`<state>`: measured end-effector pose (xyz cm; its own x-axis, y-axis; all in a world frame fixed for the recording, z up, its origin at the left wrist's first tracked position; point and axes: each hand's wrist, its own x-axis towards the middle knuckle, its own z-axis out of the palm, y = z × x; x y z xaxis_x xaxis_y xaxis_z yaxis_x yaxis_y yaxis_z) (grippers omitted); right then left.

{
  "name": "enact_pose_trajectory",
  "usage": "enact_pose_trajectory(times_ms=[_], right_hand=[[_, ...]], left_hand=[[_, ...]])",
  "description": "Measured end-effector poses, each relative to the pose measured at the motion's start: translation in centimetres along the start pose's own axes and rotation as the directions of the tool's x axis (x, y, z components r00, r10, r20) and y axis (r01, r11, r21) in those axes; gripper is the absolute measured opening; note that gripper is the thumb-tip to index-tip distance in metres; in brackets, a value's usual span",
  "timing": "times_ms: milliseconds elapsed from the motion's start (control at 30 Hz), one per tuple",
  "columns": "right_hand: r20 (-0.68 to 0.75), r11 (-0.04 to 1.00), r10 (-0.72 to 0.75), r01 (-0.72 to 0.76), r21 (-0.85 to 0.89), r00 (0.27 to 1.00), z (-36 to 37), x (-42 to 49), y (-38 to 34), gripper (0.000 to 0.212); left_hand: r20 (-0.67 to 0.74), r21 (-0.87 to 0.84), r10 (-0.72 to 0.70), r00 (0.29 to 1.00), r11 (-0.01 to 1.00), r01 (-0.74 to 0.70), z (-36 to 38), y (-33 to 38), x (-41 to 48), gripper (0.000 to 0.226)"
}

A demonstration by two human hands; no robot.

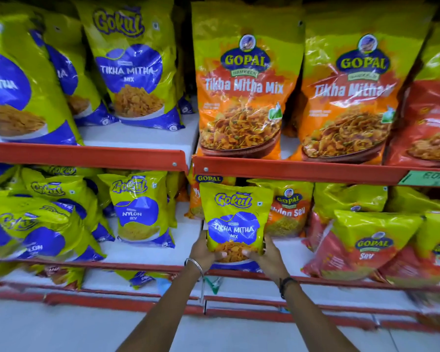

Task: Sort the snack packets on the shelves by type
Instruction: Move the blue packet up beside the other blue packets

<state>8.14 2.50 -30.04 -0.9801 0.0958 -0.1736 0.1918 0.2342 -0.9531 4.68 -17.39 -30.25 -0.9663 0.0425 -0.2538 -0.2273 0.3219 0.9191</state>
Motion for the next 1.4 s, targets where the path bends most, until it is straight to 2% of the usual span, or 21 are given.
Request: enact_pose_trajectory(times_ms=[100, 200, 333, 467, 567, 667, 800, 1067, 1400], right_hand=[[-0.051, 0.997, -0.077, 0.078, 0.015, 0.996, 0.9, -2.3, -1.3, 0.068], [-0.072, 0.988, -0.149, 0.152, 0.037, 0.986, 1.9, -4.2, -3.2, 0.069], [-0.128, 0.965, -0.239, 0.250, 0.083, 0.963, 3.8, -6.2, -7.2, 0.073], [-0.208, 0.913, -0.345, 0.379, 0.154, 0.915, 6.2, -7.2, -12.5, 0.068], [-0.242, 0.855, -0.419, 0.470, 0.218, 0.875, 7.6, -7.0, -16.8, 0.061], [-0.273, 0.824, -0.463, 0.523, 0.219, 0.844, 9.2, -7.3, -20.4, 0.051], [-0.347, 0.787, -0.469, 0.562, 0.253, 0.812, 11.3, -7.9, -22.9, 0.048], [-0.349, 0.784, -0.455, 0.554, 0.280, 0.819, 14.1, -8.4, -24.5, 0.034], [-0.356, 0.792, -0.453, 0.552, 0.260, 0.817, 14.9, -7.8, -25.6, 0.047]], left_hand=[[-0.056, -0.010, 0.077, 0.995, 0.997, -0.078, -0.7, -0.7, -1.4, 0.068], [-0.111, -0.123, 0.131, 0.985, 0.982, -0.145, -2.1, -0.6, -3.5, 0.068], [-0.168, -0.169, 0.249, 0.954, 0.946, -0.276, -5.8, 1.7, -6.3, 0.065], [-0.280, -0.249, 0.369, 0.886, 0.863, -0.439, -10.5, 5.6, -8.2, 0.072], [-0.370, -0.286, 0.432, 0.823, 0.789, -0.543, -13.8, 9.1, -9.2, 0.064], [-0.426, -0.237, 0.520, 0.740, 0.726, -0.646, -17.2, 12.4, -10.6, 0.052], [-0.438, -0.225, 0.522, 0.732, 0.724, -0.652, -20.2, 13.8, -11.2, 0.053], [-0.460, -0.200, 0.455, 0.762, 0.783, -0.588, -22.9, 12.7, -10.7, 0.059], [-0.466, -0.205, 0.471, 0.749, 0.766, -0.609, -24.0, 13.2, -10.1, 0.051]])
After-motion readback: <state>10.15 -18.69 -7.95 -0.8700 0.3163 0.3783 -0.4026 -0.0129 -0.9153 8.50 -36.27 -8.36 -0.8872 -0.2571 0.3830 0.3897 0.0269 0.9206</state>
